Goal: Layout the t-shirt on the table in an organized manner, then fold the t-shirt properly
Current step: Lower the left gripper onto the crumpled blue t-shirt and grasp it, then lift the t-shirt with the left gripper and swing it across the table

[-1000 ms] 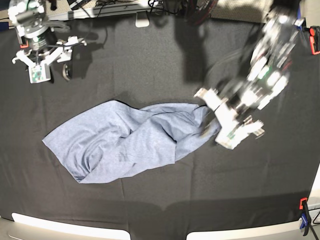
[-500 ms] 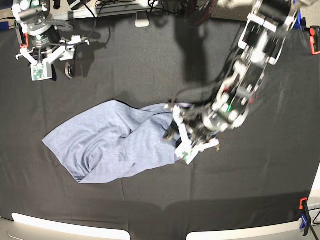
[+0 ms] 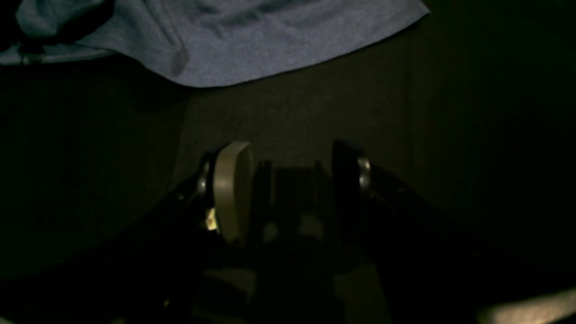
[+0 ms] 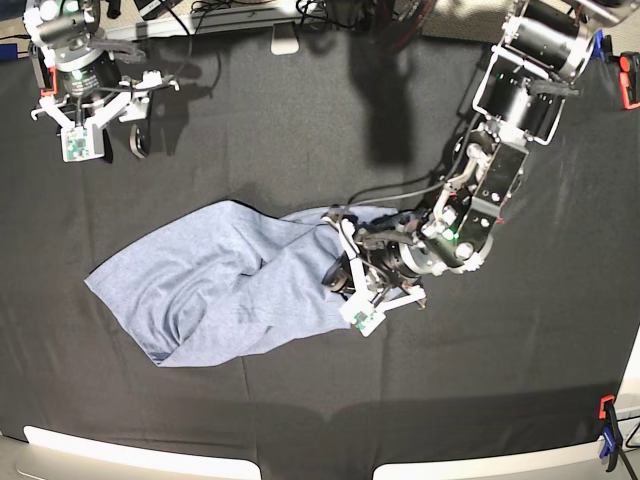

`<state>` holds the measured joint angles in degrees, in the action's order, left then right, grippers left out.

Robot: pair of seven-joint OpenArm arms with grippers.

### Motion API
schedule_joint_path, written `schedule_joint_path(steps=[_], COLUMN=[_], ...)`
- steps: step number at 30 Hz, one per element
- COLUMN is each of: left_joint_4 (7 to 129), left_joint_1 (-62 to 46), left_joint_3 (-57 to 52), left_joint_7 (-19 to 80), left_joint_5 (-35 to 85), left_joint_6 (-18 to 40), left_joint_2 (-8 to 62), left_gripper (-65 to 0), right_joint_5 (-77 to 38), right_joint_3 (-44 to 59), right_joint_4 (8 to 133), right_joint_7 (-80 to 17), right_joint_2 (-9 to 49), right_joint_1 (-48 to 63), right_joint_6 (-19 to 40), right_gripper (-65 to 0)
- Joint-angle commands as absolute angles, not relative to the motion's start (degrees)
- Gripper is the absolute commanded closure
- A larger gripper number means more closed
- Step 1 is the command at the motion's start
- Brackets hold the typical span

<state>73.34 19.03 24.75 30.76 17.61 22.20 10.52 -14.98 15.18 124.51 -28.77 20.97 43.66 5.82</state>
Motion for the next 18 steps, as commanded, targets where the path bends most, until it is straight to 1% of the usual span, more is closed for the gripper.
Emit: schedule_joint_path(steps=[1,2,6,9,14,18], left_joint_4=[74.4,74.5,76.9,79.2,79.6,79.6], left_joint_1=[22.1,23.2,29.2,33.9,40.1,43.7], left_joint_3=[24.4,24.3,23.6,23.2,23.2,23.2], left_joint_7=[29.2,29.3,29.6,29.6,29.6,30.3], left_joint_5=[18.2,18.1,17.6,13.8,13.4,8.9], left_joint_6=[22.3,21.8,15.2,12.9,12.1,11.6], left_joint_2=[10.5,10.6,10.7,10.7,10.6,10.7], left_gripper=[0.0,0.0,0.0,0.0,0.0,0.0], right_joint_5=[-14.8,-14.8,-14.8,-14.8,-14.7,-14.5], right_joint_3=[15.7,15.7,15.7,15.7,15.7,15.7], right_joint_4=[125.5,125.5,125.5,125.5,125.5,125.5], right_joint_7=[-27.1,-27.1,-27.0,-27.0,-27.0,-27.0], right_joint_2=[21.6,21.6,21.6,21.6,21.5,21.5], right_joint_1=[43.8,43.8,43.8,43.8,43.8,43.8], right_joint_6=[5.7,5.7,5.7,5.7,5.7,5.7], right_gripper=[-28.6,-28.6,-28.6,-28.6,-28.6,-28.6])
